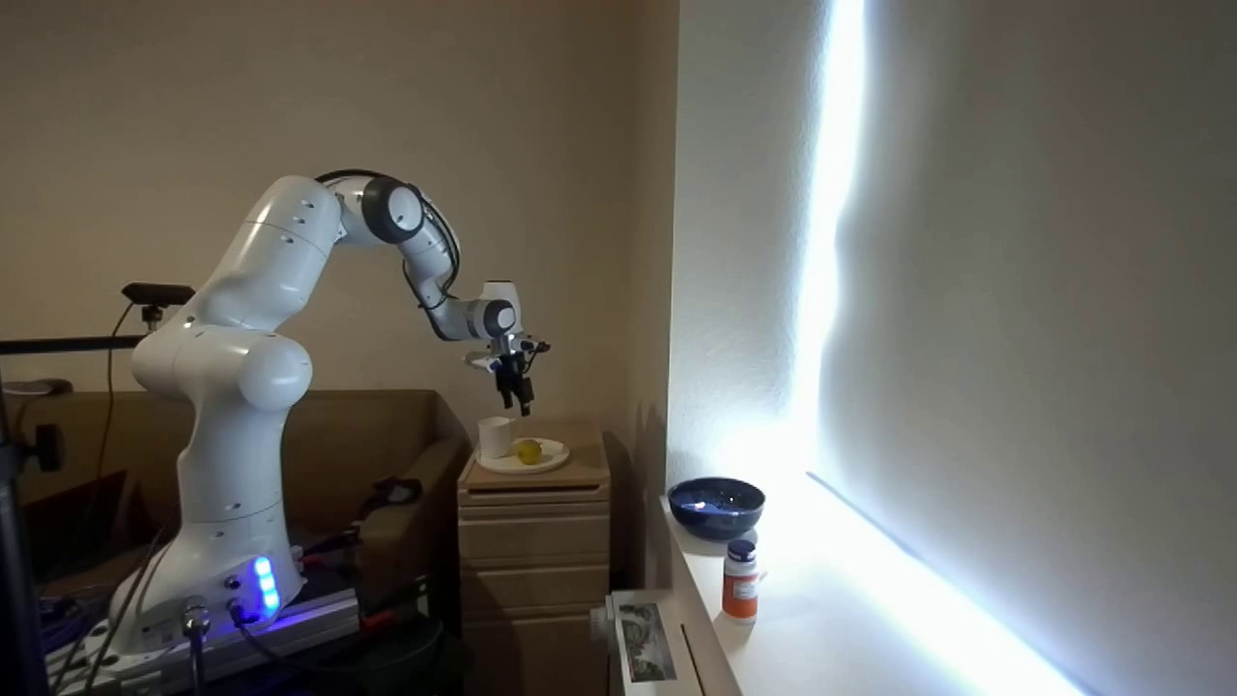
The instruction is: Put the mug on the nightstand and put the lemon in the bowl on the plate
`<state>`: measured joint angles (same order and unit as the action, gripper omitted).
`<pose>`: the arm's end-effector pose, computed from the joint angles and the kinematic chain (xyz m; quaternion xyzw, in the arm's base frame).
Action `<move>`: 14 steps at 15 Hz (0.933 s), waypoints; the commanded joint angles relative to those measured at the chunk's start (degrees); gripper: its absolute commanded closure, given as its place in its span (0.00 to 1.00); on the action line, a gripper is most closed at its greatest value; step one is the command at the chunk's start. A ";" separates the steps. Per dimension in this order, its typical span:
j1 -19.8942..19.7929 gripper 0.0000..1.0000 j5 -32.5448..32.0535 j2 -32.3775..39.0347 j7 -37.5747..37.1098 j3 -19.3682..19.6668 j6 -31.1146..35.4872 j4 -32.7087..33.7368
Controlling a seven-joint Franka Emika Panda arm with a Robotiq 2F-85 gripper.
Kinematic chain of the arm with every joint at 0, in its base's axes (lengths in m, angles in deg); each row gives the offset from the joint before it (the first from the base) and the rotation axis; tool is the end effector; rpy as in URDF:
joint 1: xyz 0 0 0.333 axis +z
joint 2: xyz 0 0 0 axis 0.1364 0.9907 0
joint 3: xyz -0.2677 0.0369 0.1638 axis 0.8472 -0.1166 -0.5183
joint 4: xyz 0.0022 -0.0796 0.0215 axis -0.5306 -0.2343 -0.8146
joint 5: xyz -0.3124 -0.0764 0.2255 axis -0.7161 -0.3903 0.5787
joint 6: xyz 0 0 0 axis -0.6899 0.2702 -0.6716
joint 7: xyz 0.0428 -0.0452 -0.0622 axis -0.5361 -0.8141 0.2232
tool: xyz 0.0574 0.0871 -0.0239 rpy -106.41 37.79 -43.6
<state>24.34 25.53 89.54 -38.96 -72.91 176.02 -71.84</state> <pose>0.6430 0.1981 0.2680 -0.9927 0.0850 -0.0859 0.0013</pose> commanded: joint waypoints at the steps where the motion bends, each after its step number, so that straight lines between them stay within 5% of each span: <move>1: 2.28 0.00 -0.44 5.83 -1.44 1.24 -2.06 6.52; 6: 2.71 0.00 0.36 5.94 -0.70 1.20 -1.13 6.01; 14: 1.72 0.00 3.13 17.39 -4.81 2.47 -0.30 17.16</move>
<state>26.70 26.30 102.59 -42.95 -70.66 175.13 -60.14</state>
